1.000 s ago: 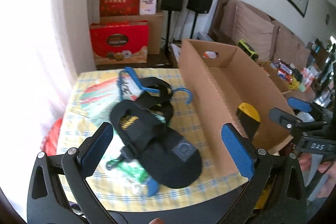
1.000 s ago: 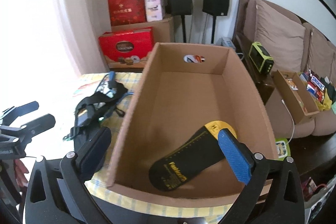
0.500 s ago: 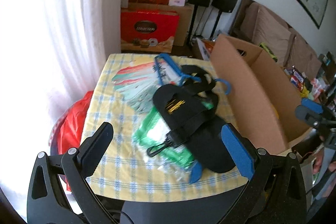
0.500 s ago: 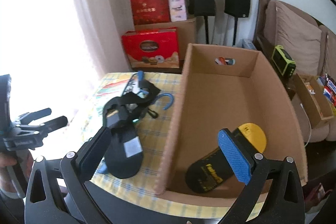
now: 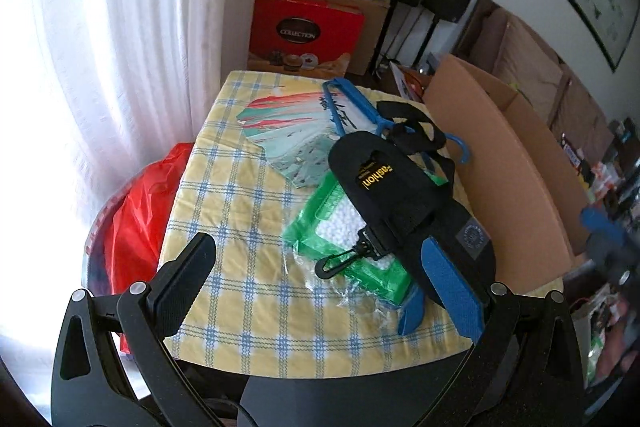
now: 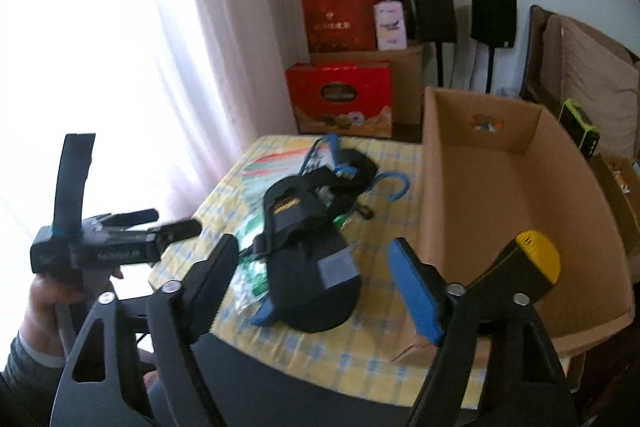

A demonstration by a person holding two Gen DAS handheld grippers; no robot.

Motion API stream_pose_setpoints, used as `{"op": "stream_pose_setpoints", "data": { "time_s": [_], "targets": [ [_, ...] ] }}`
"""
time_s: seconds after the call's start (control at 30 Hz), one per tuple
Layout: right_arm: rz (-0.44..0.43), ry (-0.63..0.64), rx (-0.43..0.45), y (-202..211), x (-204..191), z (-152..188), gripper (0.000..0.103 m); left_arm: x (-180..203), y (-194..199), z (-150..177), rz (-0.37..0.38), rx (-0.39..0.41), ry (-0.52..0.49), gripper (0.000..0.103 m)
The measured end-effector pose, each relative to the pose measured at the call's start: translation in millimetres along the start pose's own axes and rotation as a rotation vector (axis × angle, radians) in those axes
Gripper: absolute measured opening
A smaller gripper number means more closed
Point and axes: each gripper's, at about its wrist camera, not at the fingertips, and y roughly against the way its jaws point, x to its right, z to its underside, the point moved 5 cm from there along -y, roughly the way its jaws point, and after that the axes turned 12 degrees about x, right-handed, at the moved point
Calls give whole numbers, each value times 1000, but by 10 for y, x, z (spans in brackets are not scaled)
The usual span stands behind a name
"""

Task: Organize objects
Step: 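Move the left gripper back toward the black insole on the table, then close the left gripper on the black insole's heel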

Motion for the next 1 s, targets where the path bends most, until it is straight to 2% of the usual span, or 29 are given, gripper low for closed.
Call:
{"op": "stream_pose_setpoints", "data": {
  "time_s": [0.27, 0.53, 0.87, 1.0],
  "targets": [
    [-14, -67, -108, -266, -8, 518, 46, -43, -78, 154, 54, -32, 20, 102],
    [71, -132, -136, -374, 188, 782, 45, 88, -168, 354, 111, -76, 29, 101],
    [58, -229, -168, -605, 278, 951, 45, 272, -279, 466, 176, -108, 62, 101],
    [28, -286, -150, -664, 325, 940, 43, 343, -305, 474, 195, -112, 64, 101]
  ]
}}
